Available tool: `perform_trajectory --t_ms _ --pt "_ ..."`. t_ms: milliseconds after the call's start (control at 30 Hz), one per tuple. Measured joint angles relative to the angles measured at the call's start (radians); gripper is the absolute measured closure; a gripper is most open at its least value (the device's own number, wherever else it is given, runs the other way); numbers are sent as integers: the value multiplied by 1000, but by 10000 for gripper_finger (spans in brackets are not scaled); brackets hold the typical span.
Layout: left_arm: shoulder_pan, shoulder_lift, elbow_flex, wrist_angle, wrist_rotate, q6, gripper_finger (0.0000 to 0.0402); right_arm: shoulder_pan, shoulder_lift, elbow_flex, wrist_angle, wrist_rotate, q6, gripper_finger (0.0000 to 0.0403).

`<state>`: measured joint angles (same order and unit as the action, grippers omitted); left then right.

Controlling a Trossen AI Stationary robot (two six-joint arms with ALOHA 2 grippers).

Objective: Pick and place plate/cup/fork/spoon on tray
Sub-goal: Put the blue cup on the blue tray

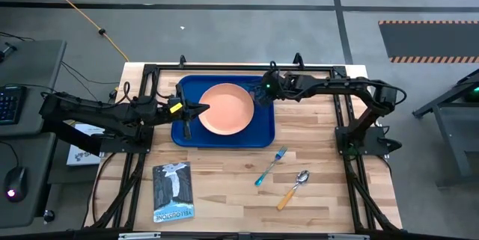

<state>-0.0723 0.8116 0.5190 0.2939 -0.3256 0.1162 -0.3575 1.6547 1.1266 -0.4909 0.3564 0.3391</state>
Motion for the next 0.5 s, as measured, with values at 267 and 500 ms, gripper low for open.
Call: perform_trajectory --t_ms 267,500 --pt "0 0 0 7 0 0 401 -23 6 239 -356 -63 51 403" --pt "0 0 0 26 0 0 401 -72 128 477 -568 -222 49 403"
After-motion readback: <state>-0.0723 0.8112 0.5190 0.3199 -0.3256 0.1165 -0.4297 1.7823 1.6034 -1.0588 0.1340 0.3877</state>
